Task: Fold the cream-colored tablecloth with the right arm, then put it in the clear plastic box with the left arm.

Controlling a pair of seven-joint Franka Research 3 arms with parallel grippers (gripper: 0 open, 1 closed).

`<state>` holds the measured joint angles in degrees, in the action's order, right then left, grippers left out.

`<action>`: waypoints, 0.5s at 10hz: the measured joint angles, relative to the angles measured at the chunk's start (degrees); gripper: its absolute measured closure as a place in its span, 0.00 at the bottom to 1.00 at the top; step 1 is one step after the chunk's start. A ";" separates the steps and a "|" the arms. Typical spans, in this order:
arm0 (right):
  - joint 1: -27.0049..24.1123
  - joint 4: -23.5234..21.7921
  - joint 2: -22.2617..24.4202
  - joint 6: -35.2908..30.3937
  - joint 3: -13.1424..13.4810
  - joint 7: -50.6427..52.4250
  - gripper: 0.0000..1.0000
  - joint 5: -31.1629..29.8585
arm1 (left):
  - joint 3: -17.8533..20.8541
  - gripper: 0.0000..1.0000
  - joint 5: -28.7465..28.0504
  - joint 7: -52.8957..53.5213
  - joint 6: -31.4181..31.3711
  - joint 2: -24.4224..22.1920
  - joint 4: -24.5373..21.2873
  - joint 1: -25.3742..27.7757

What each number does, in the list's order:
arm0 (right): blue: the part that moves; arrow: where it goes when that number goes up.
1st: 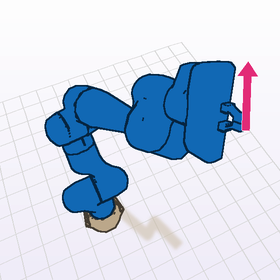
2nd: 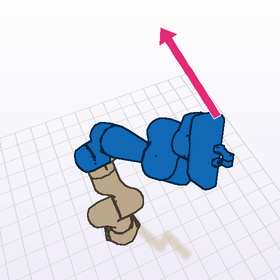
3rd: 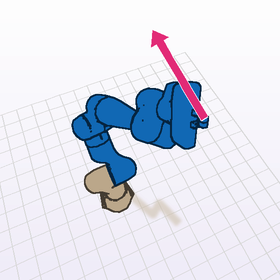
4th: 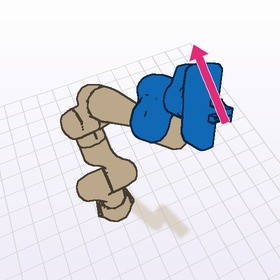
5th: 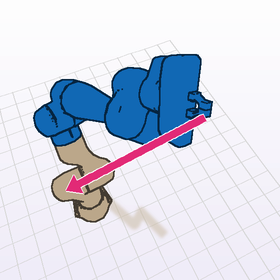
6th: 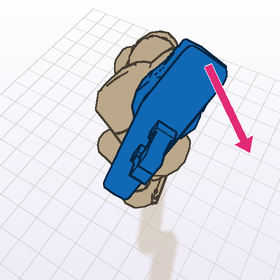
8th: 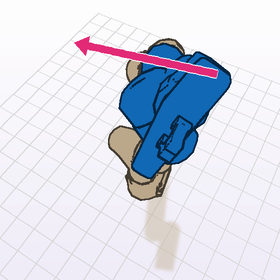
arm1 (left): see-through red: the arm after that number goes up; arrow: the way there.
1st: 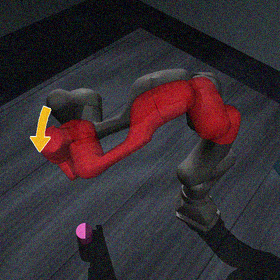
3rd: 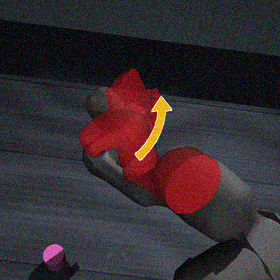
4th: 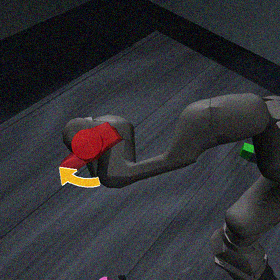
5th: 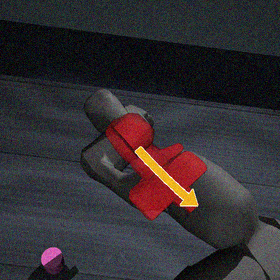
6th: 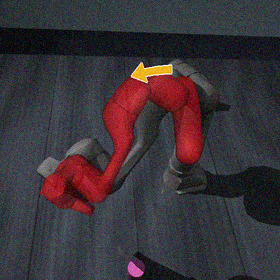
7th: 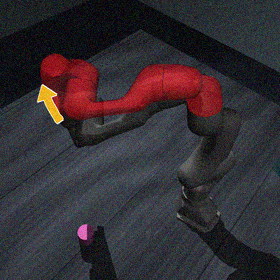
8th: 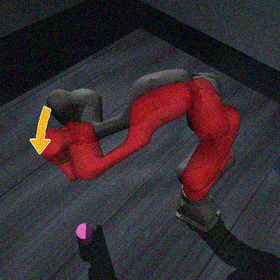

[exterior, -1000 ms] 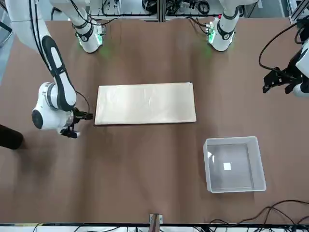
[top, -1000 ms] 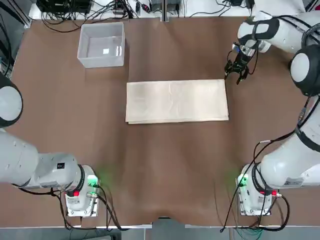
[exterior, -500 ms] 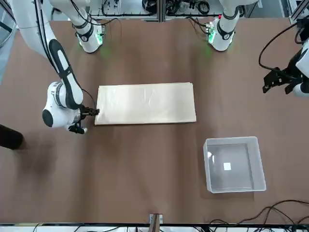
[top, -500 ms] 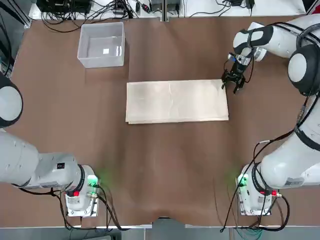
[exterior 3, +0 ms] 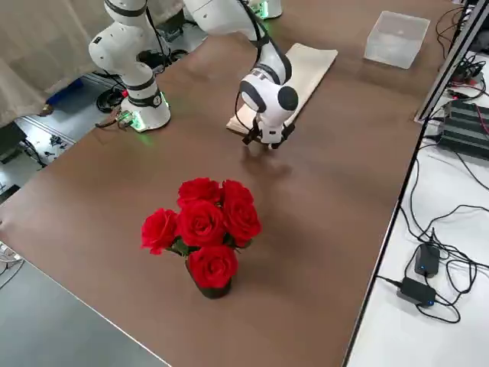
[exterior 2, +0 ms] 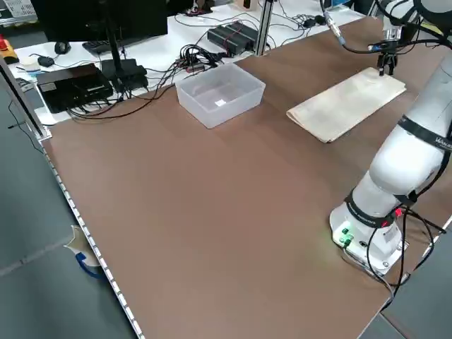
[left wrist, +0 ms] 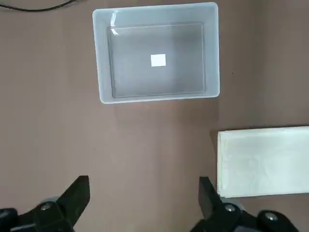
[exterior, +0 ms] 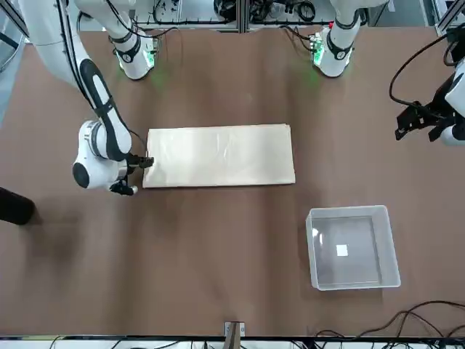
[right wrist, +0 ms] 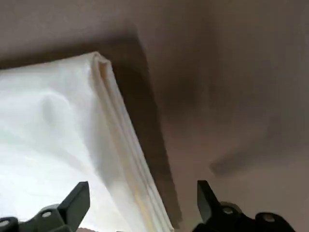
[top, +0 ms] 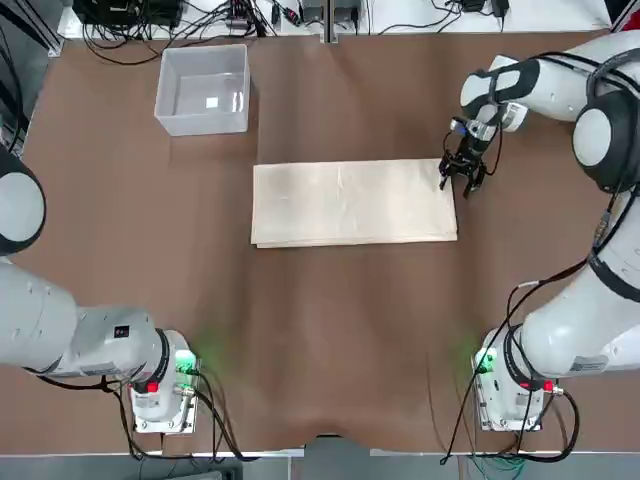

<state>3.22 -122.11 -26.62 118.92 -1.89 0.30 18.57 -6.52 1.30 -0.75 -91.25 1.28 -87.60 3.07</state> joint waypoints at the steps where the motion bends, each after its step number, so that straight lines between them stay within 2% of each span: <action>1: 0.04 -0.01 0.00 0.01 -0.55 -0.27 0.02 0.09 | 0.00 0.00 0.00 0.00 0.00 0.00 0.00 0.00; 5: 1.00 -0.09 -0.04 0.08 -1.43 -0.93 0.02 1.17 | 0.04 0.01 0.00 0.03 0.00 0.00 0.11 0.02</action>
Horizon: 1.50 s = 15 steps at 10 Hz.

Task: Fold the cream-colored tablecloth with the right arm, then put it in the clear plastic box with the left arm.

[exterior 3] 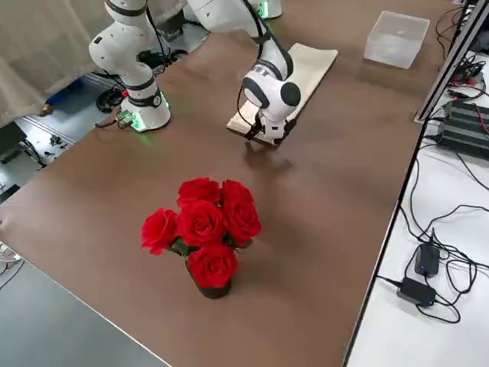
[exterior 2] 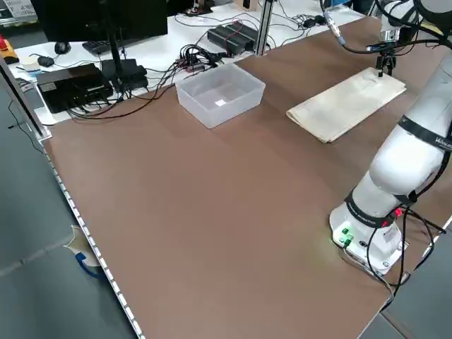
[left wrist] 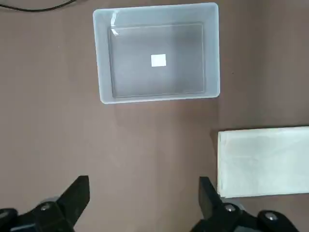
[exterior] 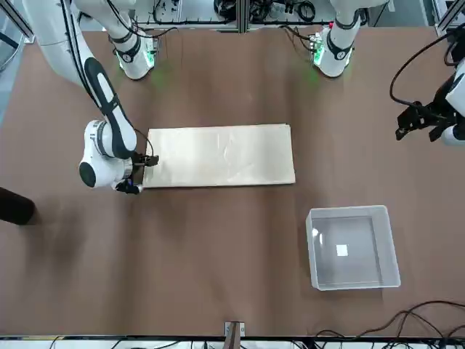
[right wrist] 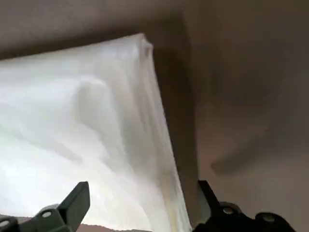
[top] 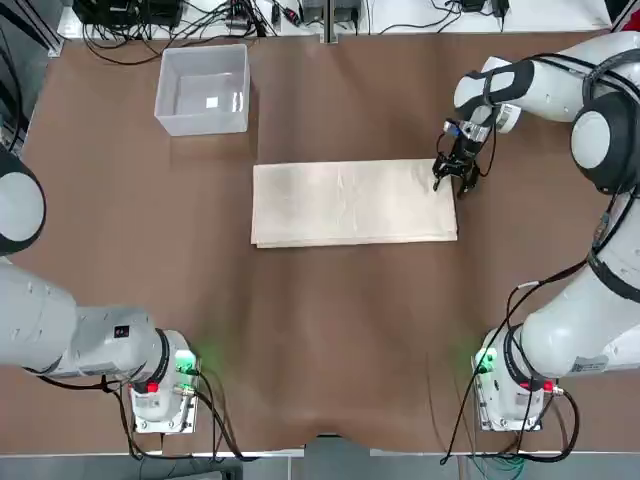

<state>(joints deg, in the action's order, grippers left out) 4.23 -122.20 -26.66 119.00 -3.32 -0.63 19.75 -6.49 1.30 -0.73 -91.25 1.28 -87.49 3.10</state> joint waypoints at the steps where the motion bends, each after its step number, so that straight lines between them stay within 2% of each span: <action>1: 0.17 -0.09 -0.21 0.39 -0.09 -0.04 0.03 0.13 | 0.00 0.01 0.00 0.00 0.00 0.00 0.18 0.00; 8: 0.18 -0.28 -1.23 1.70 0.01 -0.09 0.07 0.19 | -0.52 0.01 0.00 0.22 0.00 -0.01 1.03 -0.32; 10: 0.18 -0.28 -1.22 1.63 0.10 -0.11 0.14 0.19 | -0.69 0.01 0.00 0.46 0.03 -0.01 1.03 -0.32; 15: 0.18 -0.29 -1.21 1.39 0.25 -0.12 0.39 0.18 | -0.95 0.01 0.00 0.51 0.20 0.01 1.00 -0.32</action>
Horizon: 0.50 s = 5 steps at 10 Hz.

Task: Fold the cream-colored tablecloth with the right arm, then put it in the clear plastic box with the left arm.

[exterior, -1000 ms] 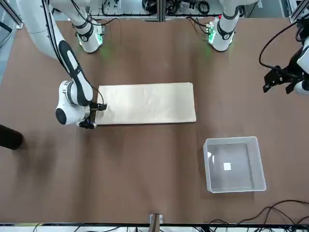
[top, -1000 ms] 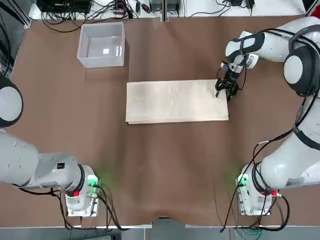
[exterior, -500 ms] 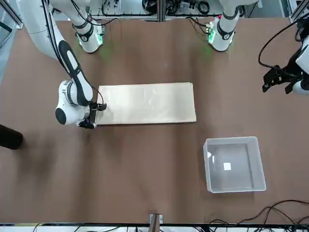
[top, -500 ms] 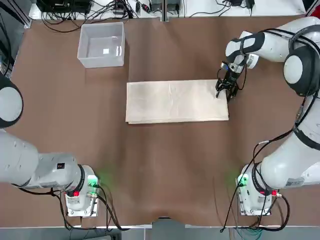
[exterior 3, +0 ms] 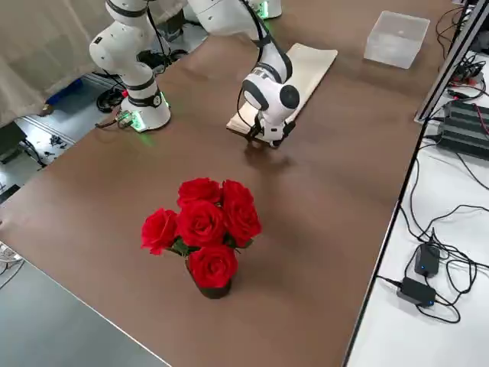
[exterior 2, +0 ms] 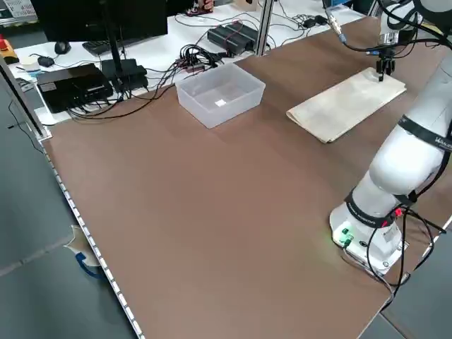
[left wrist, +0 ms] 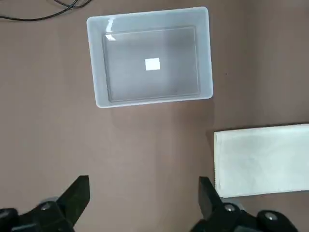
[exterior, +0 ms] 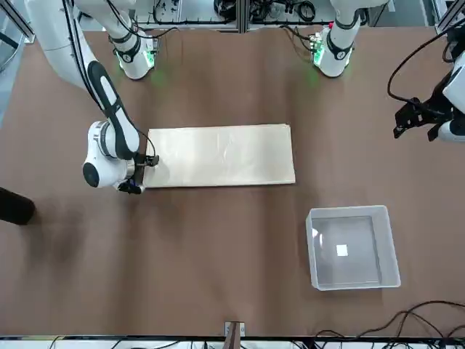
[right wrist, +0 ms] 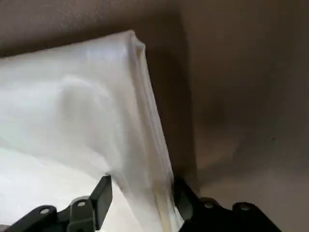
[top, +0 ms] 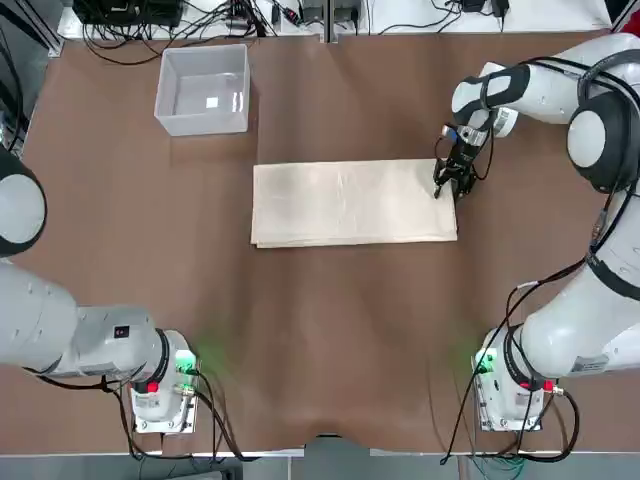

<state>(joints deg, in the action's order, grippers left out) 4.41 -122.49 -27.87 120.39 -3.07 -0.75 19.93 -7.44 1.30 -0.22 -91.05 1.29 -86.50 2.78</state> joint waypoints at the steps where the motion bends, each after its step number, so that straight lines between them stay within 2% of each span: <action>1: 0.00 0.00 0.00 0.00 0.00 0.00 0.41 0.00 | -0.03 0.01 0.00 0.00 0.15 0.00 -0.01 0.01; 3: 0.00 0.00 0.00 -0.06 0.00 0.00 0.47 0.00 | -0.08 0.01 0.00 0.00 0.46 0.01 -0.09 0.03; 4: 0.00 -0.01 0.00 -0.08 -0.05 0.00 0.56 0.00 | -0.08 0.01 0.00 0.00 0.58 0.01 -0.12 0.06; 5: 0.00 0.02 0.00 -0.03 -0.13 0.00 0.61 0.05 | -0.08 0.01 0.00 0.00 0.63 0.01 -0.13 0.06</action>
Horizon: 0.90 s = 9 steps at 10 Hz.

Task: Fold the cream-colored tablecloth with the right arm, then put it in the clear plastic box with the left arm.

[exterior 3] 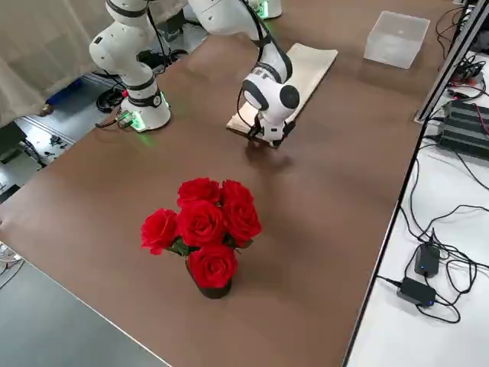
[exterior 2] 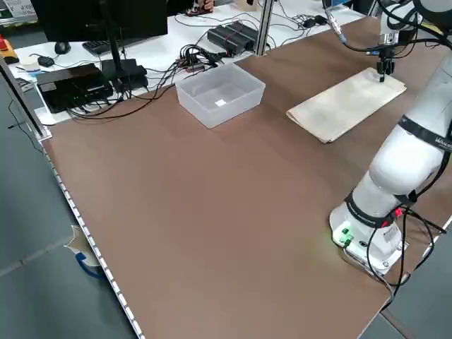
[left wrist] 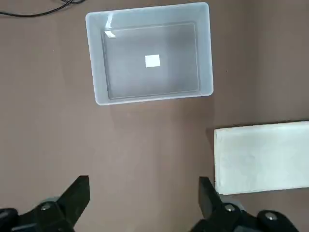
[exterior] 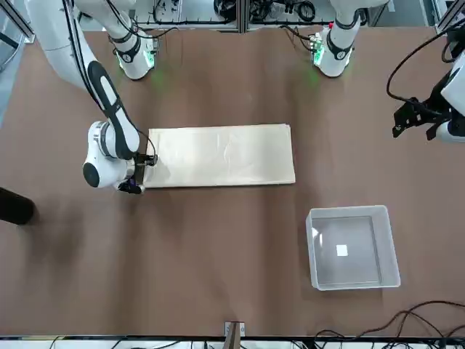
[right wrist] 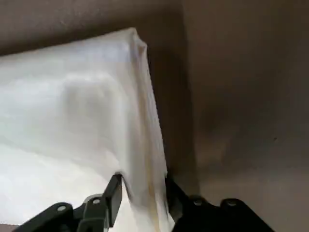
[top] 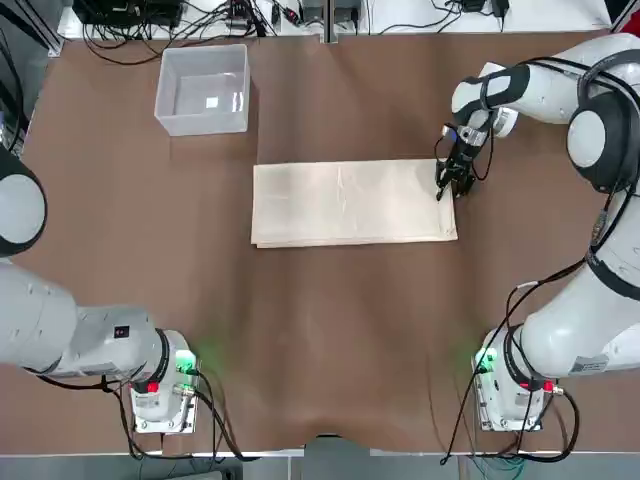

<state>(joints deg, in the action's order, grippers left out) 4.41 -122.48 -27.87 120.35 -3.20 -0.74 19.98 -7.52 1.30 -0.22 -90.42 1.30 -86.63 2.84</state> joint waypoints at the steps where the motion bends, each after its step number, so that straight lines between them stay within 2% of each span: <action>1: 0.01 0.20 0.07 -0.05 -0.31 0.00 0.78 0.33 | 0.00 0.01 0.00 0.00 0.02 0.00 -0.01 0.00; 4: 0.02 0.32 0.17 -0.10 -0.50 0.01 0.92 0.36 | 0.00 0.01 0.00 0.00 0.04 0.02 -0.13 0.05; 9: 0.02 0.35 0.23 -0.16 -0.55 0.01 0.96 0.36 | 0.00 0.01 0.00 0.00 0.04 0.24 -0.29 0.08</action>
<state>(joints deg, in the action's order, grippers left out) 4.43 -122.13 -27.64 120.19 -3.74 -0.73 20.34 -7.52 1.30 -0.22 -90.38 1.55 -86.92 2.92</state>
